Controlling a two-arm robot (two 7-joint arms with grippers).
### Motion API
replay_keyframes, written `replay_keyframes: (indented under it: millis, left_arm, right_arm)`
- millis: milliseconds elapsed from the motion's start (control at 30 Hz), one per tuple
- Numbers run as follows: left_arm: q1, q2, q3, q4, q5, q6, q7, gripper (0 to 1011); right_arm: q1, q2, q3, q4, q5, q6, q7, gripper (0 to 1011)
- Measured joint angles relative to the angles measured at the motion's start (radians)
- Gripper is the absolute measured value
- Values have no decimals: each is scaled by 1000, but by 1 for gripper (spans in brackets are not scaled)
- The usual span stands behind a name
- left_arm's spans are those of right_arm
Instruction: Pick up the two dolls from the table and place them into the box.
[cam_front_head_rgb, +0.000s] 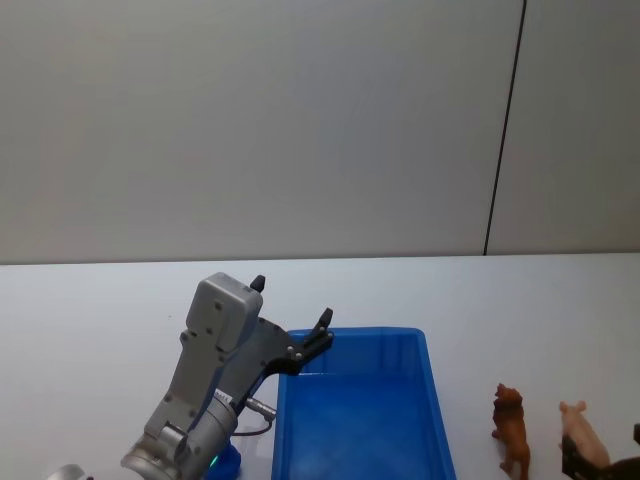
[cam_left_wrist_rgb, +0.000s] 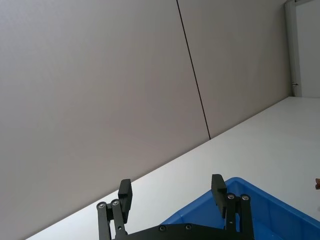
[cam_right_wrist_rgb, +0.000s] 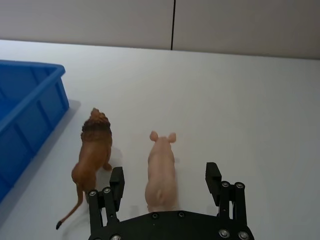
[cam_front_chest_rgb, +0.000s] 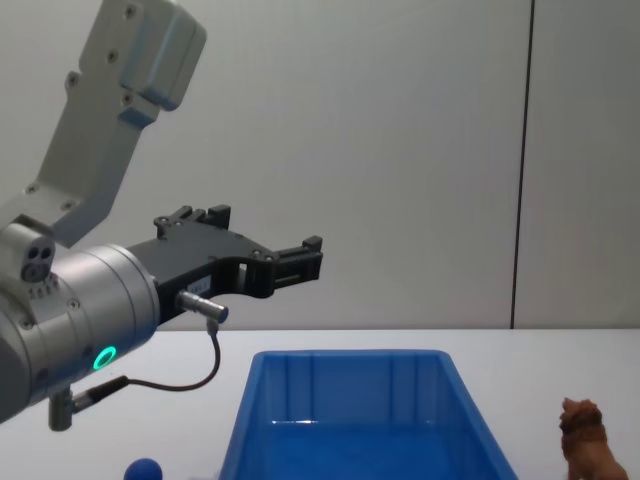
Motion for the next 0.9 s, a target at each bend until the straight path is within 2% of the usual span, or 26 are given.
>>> replay_keyframes:
  millis: [100,300,433,467,567,633,767,900]
  left_arm:
    - [0,0,0,0,0,0,0,1001]
    - [0,0,0,0,0,0,0,1001]
    - [0,0,0,0,0,0,0,1002]
    - [0,0,0,0,0,0,0,1001]
    - [0,0,0,0,0,0,0,1001]
    - [0,0,0,0,0,0,0,1001]
    - [0,0,0,0,0,0,0,1001]
    - [0,0,0,0,0,0,0,1001]
  right_arm:
    - [0,-4,1,18,2,0,0,994]
    - [7,-12,3,56,6,-5,4,867]
    - [14,-18,4,80,7,-14,13,731]
    - [15,-19,4,84,7,-16,14,731]
    - [21,-23,5,104,7,-29,25,607]
    - [23,-24,5,112,7,-35,29,567]
    - [28,-27,6,128,6,-53,45,426]
    - [32,-30,6,143,-1,-81,67,383]
